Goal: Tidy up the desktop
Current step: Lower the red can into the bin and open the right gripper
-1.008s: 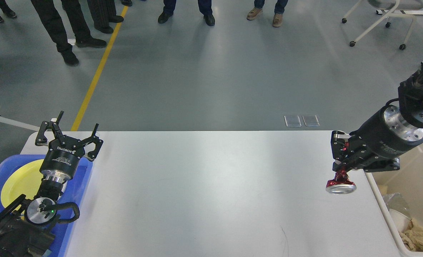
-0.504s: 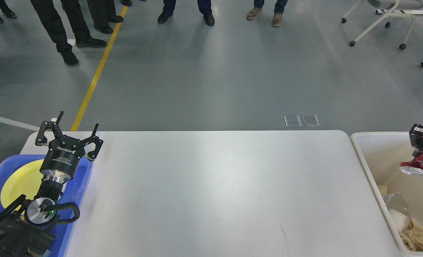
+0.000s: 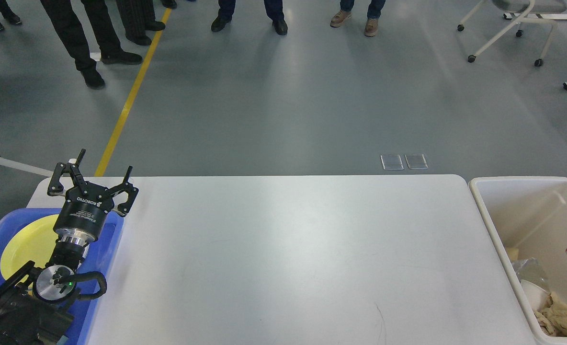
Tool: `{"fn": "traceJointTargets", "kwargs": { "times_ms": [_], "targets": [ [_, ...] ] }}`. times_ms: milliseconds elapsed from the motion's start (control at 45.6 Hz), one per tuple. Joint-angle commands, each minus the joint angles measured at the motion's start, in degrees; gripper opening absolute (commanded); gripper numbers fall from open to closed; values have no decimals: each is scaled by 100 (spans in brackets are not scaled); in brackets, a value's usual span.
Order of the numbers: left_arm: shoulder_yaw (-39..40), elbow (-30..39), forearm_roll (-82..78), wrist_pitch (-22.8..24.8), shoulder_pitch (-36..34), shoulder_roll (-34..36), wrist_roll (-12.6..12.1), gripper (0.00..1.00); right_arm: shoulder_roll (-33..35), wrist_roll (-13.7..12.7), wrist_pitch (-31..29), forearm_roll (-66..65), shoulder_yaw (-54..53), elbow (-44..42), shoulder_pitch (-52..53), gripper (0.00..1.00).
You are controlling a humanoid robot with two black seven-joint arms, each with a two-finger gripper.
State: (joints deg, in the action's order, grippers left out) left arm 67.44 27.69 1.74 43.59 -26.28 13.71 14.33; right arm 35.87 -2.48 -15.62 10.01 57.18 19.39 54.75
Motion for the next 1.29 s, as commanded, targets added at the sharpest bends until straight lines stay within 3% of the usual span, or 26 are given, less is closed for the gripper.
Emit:
{"fn": "traceJointTargets", "kwargs": {
  "times_ms": [0,263,416,877,943,1052,1118,1140,1271],
  "targets": [
    [6,0,1,0,0,0,0,96,-334,2,770,19,-172,-471,-684,0],
    [6,0,-7,0,0,0,0,96,-1160,-33,1676,54,-400,-1411,-1871,0],
    [6,0,1,0,0,0,0,96,-1451,-51,2036,54,-453,-1500,-2179,0],
    [6,0,1,0,0,0,0,96,-1592,-69,2116,71,-550,-1491,-2478,0],
    [6,0,1,0,0,0,0,96,-1600,-69,2125,71,-550,-1491,-2478,16],
    [-3,0,1,0,0,0,0,96,-1609,-69,2309,80,-559,-1482,-2478,72],
    [-3,0,1,0,0,0,0,96,-1627,-69,2520,89,-559,-1456,-2478,96],
    [6,0,1,0,0,0,0,96,-1635,-69,2564,80,-559,-1438,-2478,100],
    [6,0,1,0,0,0,0,96,-1671,-60,2599,36,-567,-1403,-2487,100]
  ]
}}
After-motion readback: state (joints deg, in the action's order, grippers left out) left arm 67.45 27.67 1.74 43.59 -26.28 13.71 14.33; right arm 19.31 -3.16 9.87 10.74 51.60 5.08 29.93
